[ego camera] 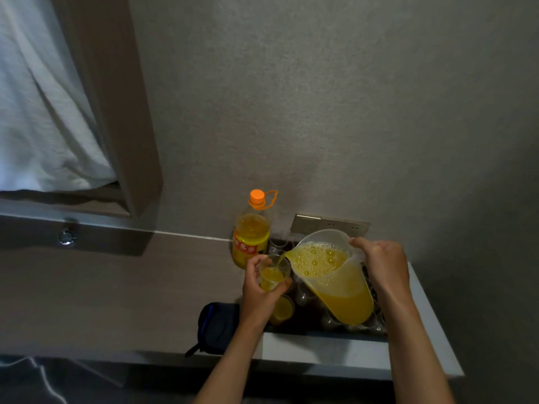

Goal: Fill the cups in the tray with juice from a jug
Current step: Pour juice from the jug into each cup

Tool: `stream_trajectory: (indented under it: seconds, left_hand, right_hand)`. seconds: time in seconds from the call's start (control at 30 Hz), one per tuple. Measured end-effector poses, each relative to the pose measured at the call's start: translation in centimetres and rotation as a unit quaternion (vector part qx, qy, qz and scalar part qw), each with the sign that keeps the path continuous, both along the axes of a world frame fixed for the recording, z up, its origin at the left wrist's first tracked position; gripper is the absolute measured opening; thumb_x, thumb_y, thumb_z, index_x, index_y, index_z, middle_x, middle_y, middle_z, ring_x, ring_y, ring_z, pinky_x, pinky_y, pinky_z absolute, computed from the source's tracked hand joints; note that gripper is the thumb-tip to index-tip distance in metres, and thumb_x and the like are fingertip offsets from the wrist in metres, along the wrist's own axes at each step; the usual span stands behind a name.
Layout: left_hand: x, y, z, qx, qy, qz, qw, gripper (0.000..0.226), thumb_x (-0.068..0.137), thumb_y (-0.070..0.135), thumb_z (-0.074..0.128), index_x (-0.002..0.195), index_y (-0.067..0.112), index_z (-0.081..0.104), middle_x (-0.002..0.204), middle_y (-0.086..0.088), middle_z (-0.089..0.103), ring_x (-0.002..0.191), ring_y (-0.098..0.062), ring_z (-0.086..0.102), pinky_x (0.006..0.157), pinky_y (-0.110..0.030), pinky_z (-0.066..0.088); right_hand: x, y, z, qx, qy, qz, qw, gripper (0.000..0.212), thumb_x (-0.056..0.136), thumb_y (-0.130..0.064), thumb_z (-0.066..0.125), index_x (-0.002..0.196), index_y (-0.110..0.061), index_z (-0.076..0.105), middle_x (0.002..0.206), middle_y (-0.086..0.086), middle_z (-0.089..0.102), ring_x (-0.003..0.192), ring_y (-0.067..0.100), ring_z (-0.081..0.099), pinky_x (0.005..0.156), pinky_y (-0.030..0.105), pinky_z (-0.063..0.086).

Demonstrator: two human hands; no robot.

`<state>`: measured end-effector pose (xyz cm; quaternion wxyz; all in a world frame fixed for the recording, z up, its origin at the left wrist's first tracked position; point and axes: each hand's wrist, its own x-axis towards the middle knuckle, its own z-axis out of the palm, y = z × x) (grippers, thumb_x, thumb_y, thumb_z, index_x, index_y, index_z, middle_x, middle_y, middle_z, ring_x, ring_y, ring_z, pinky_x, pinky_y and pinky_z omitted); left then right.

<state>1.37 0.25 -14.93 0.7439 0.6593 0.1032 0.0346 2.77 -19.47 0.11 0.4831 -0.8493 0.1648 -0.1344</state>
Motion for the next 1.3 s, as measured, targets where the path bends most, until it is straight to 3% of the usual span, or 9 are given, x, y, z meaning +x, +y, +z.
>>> stream_trajectory:
  seconds: [0.13, 0.3, 0.47, 0.57, 0.8, 1.0, 1.3]
  left_hand:
    - [-0.13, -0.11, 0.03, -0.001, 0.000, 0.000, 1.000, 0.066, 0.074, 0.019, 0.090, 0.123, 0.044, 0.052, 0.116, 0.028, 0.063, 0.107, 0.007, 0.061, 0.095, -0.039, 0.054]
    - [-0.26, -0.24, 0.09, -0.004, 0.003, -0.007, 1.000, 0.067, 0.074, 0.022, 0.090, 0.124, 0.044, 0.051, 0.117, 0.027, 0.064, 0.109, 0.002, 0.062, 0.094, -0.040, 0.055]
    - [-0.59, -0.48, 0.29, -0.003, 0.000, -0.003, 1.000, 0.066, 0.076, 0.014, 0.088, 0.126, 0.036, 0.051, 0.115, 0.027, 0.064, 0.103, 0.011, 0.061, 0.095, -0.040, 0.055]
    - [-0.67, -0.42, 0.27, -0.003, 0.003, -0.002, 1.000, 0.067, 0.075, 0.014, 0.089, 0.125, 0.038, 0.051, 0.115, 0.025, 0.064, 0.104, 0.008, 0.062, 0.096, -0.042, 0.055]
    - [-0.80, -0.41, 0.02, 0.001, 0.003, -0.001, 1.000, 0.068, 0.074, 0.016, 0.090, 0.125, 0.038, 0.052, 0.115, 0.026, 0.064, 0.106, 0.004, 0.062, 0.098, -0.049, 0.055]
    - [-0.77, -0.44, 0.22, -0.002, 0.005, -0.001, 1.000, 0.068, 0.075, 0.016, 0.089, 0.125, 0.040, 0.051, 0.114, 0.030, 0.063, 0.105, 0.006, 0.062, 0.098, -0.048, 0.055]
    - [-0.89, -0.43, 0.40, 0.000, 0.006, -0.010, 1.000, 0.067, 0.076, 0.021, 0.089, 0.126, 0.042, 0.050, 0.115, 0.032, 0.061, 0.105, 0.009, 0.060, 0.099, -0.049, 0.054]
  right_hand:
    - [-0.17, 0.06, -0.01, -0.005, 0.006, 0.003, 1.000, 0.049, 0.088, -0.034, 0.075, 0.047, -0.015, 0.057, 0.044, -0.002, 0.049, 0.053, 0.024, 0.047, 0.066, 0.046, 0.046]
    - [-0.29, 0.06, 0.06, -0.017, 0.006, 0.007, 1.000, 0.049, 0.088, -0.034, 0.075, 0.059, 0.004, 0.063, 0.047, 0.003, 0.051, 0.053, 0.025, 0.048, 0.067, 0.051, 0.049]
    - [-0.60, 0.27, 0.27, -0.011, 0.004, -0.007, 1.000, 0.048, 0.085, -0.038, 0.076, 0.049, -0.009, 0.059, 0.048, 0.004, 0.051, 0.056, 0.027, 0.051, 0.065, 0.045, 0.046]
    - [-0.71, 0.28, 0.35, -0.010, 0.004, -0.013, 1.000, 0.053, 0.085, -0.037, 0.076, 0.043, -0.017, 0.052, 0.043, -0.004, 0.046, 0.054, 0.025, 0.048, 0.064, 0.041, 0.042]
    - [-0.77, 0.18, 0.15, -0.013, 0.007, -0.008, 1.000, 0.046, 0.084, -0.040, 0.075, 0.051, -0.010, 0.061, 0.051, 0.005, 0.055, 0.057, 0.027, 0.053, 0.069, 0.052, 0.051]
    - [-0.84, 0.11, 0.03, -0.011, -0.001, -0.001, 1.000, 0.046, 0.087, -0.037, 0.075, 0.051, -0.015, 0.059, 0.050, 0.004, 0.051, 0.056, 0.025, 0.049, 0.067, 0.045, 0.045]
    - [-0.82, -0.05, -0.20, -0.010, -0.002, -0.002, 1.000, 0.051, 0.088, -0.038, 0.075, 0.046, -0.016, 0.054, 0.049, 0.002, 0.051, 0.056, 0.025, 0.050, 0.068, 0.045, 0.047]
